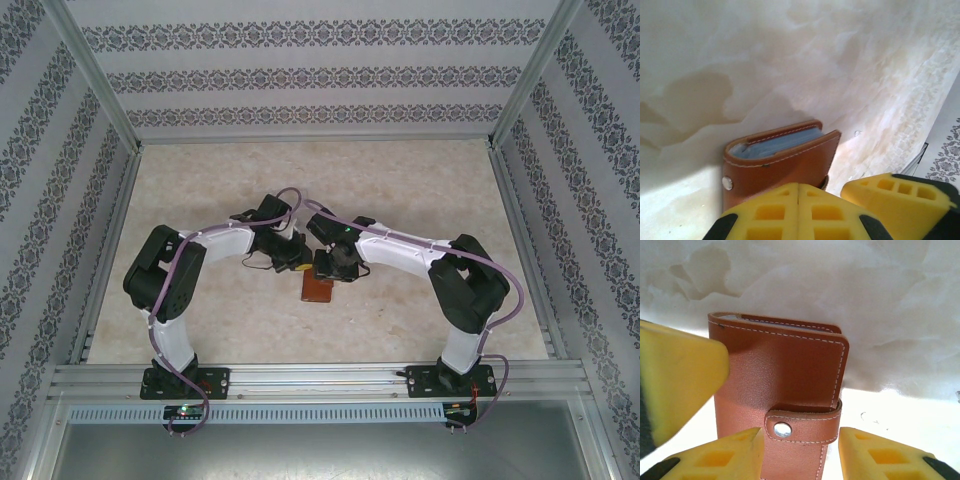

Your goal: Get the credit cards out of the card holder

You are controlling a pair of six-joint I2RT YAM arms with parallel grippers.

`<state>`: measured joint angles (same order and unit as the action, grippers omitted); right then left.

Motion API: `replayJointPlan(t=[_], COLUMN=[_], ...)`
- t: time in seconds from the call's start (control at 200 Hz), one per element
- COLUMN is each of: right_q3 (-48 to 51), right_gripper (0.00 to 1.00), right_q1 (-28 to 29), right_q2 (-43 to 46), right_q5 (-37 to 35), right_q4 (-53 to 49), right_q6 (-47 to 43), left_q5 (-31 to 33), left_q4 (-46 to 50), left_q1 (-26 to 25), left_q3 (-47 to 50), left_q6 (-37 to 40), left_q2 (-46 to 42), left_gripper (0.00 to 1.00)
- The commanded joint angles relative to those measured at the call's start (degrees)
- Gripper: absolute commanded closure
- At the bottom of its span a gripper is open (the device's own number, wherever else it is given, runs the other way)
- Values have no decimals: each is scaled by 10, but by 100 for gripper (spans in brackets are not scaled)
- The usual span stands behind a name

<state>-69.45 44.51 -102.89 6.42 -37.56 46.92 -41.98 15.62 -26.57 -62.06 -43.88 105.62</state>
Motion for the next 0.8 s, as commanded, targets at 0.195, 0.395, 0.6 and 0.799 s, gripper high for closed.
replayJointPlan(t=[0.195, 0.395, 0.6, 0.799], right_q3=[-25, -37, -46, -49], right_gripper=[56, 56, 57, 57], right_q1=[6, 8, 16, 26], right_q2=[4, -16, -41, -62], right_q5=[-6, 2, 1, -18], right_q4=[-25, -25, -28, -37], right_q6=[-3, 0, 0, 0], left_q5=[3, 4, 1, -3], left_q4=[37, 30, 21, 14], left_q1=[10, 12, 17, 21], left_q3=[-20, 1, 14, 21], left_q6=[27, 32, 31, 30], left_q2=[38, 46, 45, 46], left_gripper=[100, 100, 100, 100])
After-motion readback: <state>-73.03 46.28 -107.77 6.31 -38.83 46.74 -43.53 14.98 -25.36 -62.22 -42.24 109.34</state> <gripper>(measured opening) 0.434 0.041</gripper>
